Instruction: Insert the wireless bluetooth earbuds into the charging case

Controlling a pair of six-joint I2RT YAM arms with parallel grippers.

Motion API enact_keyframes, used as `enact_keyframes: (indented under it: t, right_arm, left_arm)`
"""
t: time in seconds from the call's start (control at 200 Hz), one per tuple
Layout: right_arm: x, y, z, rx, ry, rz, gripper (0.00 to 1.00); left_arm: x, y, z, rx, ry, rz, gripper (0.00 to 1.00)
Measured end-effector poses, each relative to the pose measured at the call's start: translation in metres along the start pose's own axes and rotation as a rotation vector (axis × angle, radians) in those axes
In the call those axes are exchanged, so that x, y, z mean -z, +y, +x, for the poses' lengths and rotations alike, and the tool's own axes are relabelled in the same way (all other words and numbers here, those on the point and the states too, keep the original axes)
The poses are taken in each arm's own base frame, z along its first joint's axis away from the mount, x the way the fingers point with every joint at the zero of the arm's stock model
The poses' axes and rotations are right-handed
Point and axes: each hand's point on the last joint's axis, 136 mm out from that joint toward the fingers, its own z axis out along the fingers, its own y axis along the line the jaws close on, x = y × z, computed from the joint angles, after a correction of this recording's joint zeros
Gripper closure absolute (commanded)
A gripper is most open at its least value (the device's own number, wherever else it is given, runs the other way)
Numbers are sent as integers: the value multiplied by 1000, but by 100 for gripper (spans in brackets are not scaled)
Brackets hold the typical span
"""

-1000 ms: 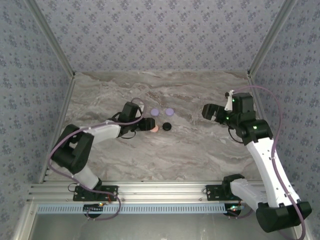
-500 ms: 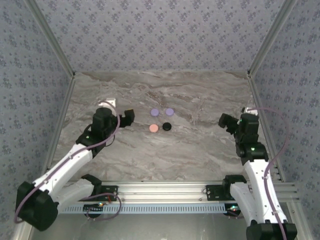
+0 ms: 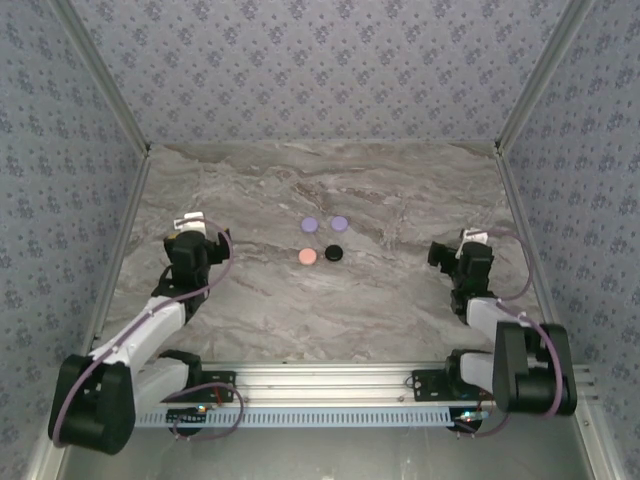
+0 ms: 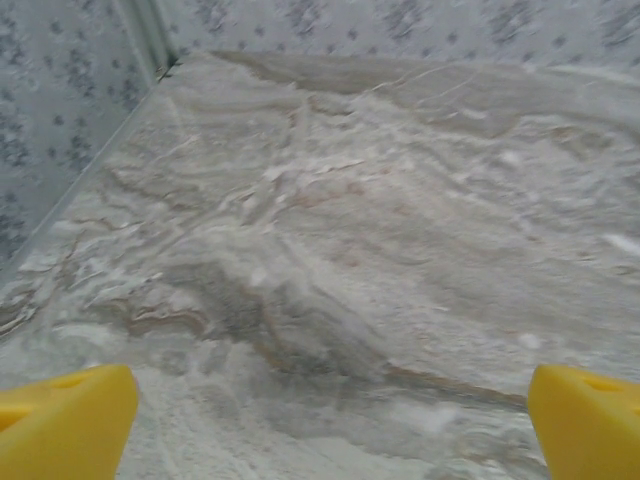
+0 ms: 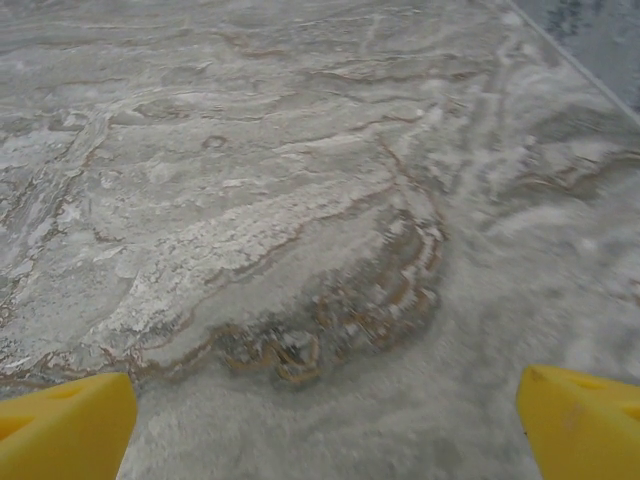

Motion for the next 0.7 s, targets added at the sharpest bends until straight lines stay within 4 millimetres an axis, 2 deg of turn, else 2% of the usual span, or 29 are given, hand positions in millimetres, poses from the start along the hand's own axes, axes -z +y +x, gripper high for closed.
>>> enact_keyframes:
  t: [0.145,0.285,0.425,0.515,0.605,0.705]
  right_arm:
    - [-21,11,-3,40,-30,-52,0]
    - [-36,18,3,67,-10,-85,0]
    - [-42,27,-20,85,-58,-109,0]
    - [-42,28,-24,93,-69,-113,0]
    - [-42,28,-24,98,-67,-113,0]
    - [-42,28,-23,101,-66,-114,0]
  left_arm:
    - [-13,-2,-1,-69,-26,-8,1]
    - [-30,-1,11,-125,-16,-19,1]
    - [-44,-1,35,-163,2,-1,1]
    - [-52,-2,42,-172,12,21,1]
    - [-59,6,44,-131,6,31,1]
    - [-68,25,45,-62,-22,12,1]
